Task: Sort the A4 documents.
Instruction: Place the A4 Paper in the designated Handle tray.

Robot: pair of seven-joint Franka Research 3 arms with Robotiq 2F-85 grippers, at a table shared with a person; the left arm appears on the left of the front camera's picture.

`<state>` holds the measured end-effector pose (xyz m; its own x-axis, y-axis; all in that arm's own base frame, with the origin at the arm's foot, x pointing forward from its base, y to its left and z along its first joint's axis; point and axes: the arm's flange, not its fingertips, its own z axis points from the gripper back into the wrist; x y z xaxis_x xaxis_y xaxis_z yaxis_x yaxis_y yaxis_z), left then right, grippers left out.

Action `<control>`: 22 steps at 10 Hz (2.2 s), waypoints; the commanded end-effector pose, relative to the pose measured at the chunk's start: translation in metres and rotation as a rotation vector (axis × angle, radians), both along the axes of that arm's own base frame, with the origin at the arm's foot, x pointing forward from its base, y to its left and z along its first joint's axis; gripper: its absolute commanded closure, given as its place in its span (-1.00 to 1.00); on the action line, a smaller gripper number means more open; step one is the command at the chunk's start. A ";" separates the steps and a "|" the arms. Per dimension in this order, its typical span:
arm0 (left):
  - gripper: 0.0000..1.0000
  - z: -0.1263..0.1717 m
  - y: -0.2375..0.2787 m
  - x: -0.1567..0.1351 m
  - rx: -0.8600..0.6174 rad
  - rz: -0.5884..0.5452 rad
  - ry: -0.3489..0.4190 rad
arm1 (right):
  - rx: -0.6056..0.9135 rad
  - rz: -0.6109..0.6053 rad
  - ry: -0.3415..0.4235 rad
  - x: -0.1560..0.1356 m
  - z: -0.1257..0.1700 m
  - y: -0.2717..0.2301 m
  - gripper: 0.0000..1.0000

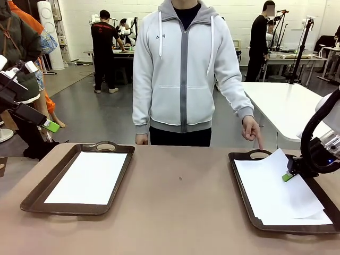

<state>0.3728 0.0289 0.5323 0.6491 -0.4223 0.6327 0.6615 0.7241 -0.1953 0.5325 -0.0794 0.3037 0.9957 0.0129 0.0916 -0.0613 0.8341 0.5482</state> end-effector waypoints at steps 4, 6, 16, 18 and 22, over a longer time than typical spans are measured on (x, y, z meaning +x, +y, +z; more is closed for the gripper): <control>-1.00 0.000 0.000 0.000 0.000 0.000 -0.001 | -0.035 -0.008 0.029 0.001 0.007 0.007 0.60; -1.00 0.000 0.000 0.000 0.000 0.000 -0.001 | -0.074 -0.017 0.021 0.001 0.010 0.005 0.22; -1.00 0.000 0.000 0.000 0.000 0.000 -0.001 | -0.140 -0.078 -0.020 -0.006 0.025 -0.007 -1.00; -1.00 0.000 0.000 0.000 0.000 0.000 -0.001 | -0.118 -0.042 -0.026 0.001 0.025 -0.009 -1.00; -1.00 0.000 0.000 0.000 0.000 0.000 -0.001 | -0.118 -0.042 -0.026 0.001 0.025 -0.009 -1.00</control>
